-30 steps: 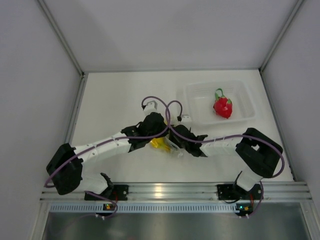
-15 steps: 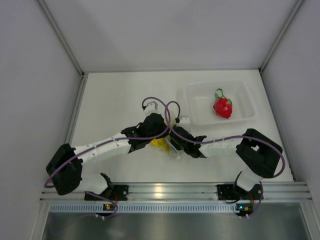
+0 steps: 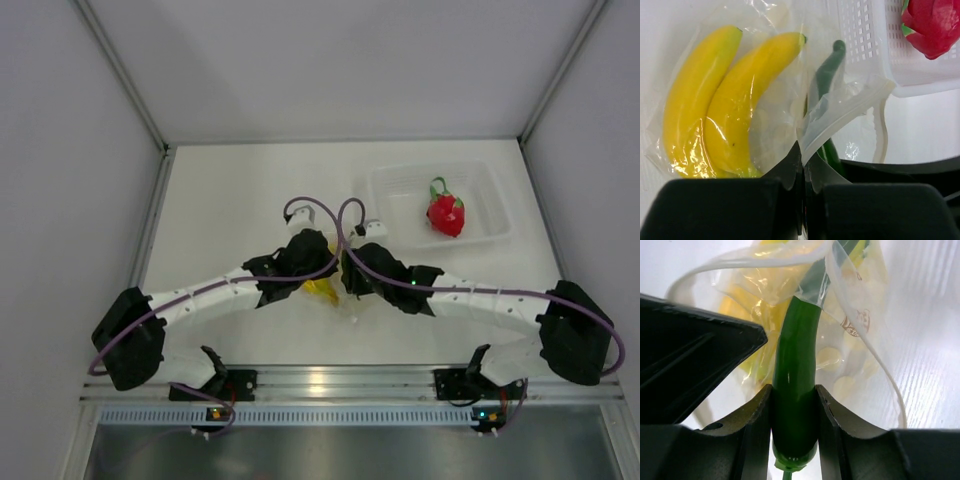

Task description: Open the zip-top bag and remove the fake food

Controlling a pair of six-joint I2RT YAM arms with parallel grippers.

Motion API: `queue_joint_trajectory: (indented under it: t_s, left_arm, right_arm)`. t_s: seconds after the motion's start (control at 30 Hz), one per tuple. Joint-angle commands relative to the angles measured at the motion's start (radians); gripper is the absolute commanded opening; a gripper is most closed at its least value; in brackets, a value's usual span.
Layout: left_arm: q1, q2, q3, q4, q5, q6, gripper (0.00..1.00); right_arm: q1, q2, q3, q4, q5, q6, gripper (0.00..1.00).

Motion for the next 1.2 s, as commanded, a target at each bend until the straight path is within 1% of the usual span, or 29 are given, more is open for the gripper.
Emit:
queue_joint_trajectory:
  t_s: [0.0,0.1,0.13,0.2,0.23,0.33,0.43,0.57,0.7,0.73,0.77,0.83,0.87,0.93,0.97,1.0,1.1,1.17]
  left_arm:
    - [-0.005,-0.033,-0.019,0.046,-0.031,0.0,0.0]
    - [-0.005,-0.047,-0.03,0.046,-0.054,-0.003,0.0]
    - [-0.005,-0.051,-0.033,0.044,-0.057,-0.004,0.0]
    - [-0.005,-0.06,-0.038,0.046,-0.071,-0.004,0.0]
    - [-0.005,-0.062,-0.039,0.044,-0.076,-0.004,0.0]
    - [-0.005,-0.071,-0.05,0.043,-0.094,-0.012,0.0]
    - [-0.005,-0.079,-0.055,0.043,-0.103,-0.023,0.0]
    - [-0.003,-0.091,-0.064,0.044,-0.116,-0.033,0.0]
    - [-0.005,-0.123,-0.084,0.043,-0.143,-0.053,0.0]
    - [-0.003,-0.133,-0.098,0.043,-0.152,-0.058,0.0]
    - [-0.005,-0.149,-0.104,0.043,-0.168,-0.066,0.0]
    - [-0.005,-0.168,-0.113,0.038,-0.183,-0.07,0.0]
    - [-0.005,-0.177,-0.116,0.027,-0.2,-0.075,0.0]
    - [-0.003,-0.195,-0.118,0.016,-0.215,-0.078,0.0]
    - [-0.003,-0.202,-0.118,-0.002,-0.234,-0.084,0.0]
    - [-0.003,-0.215,-0.118,-0.01,-0.243,-0.089,0.0]
    - [-0.005,-0.237,-0.124,-0.014,-0.258,-0.093,0.0]
    - [-0.005,-0.243,-0.127,-0.016,-0.265,-0.09,0.0]
  right_arm:
    - [0.018,-0.097,0.052,-0.112,-0.035,-0.037,0.15]
    - [0.017,-0.173,0.048,-0.16,-0.061,-0.057,0.15]
    - [0.017,-0.221,0.039,-0.181,-0.075,-0.071,0.15]
    - [0.017,-0.278,0.02,-0.183,-0.135,-0.091,0.15]
    - [0.017,-0.334,0.002,-0.189,-0.158,-0.108,0.15]
    - [0.017,-0.432,0.002,-0.227,-0.206,-0.137,0.15]
    - [0.015,-0.494,0.025,-0.281,-0.235,-0.174,0.15]
    - [0.014,-0.529,0.052,-0.373,-0.259,-0.215,0.15]
    - [0.011,-0.565,0.055,-0.404,-0.321,-0.252,0.15]
    - [0.011,-0.581,0.052,-0.405,-0.342,-0.27,0.15]
    - [0.011,-0.591,0.048,-0.402,-0.403,-0.281,0.15]
    - [0.011,-0.624,0.029,-0.378,-0.471,-0.307,0.15]
    - [0.012,-0.634,0.023,-0.372,-0.542,-0.318,0.15]
    - [0.011,-0.666,0.005,-0.342,-0.6,-0.338,0.15]
    - [0.011,-0.677,-0.001,-0.332,-0.662,-0.343,0.15]
    - [0.011,-0.687,-0.012,-0.319,-0.692,-0.349,0.15]
    - [0.011,-0.723,-0.014,-0.284,-0.743,-0.355,0.15]
    - [0.011,-0.733,0.0,-0.301,-0.679,-0.356,0.15]
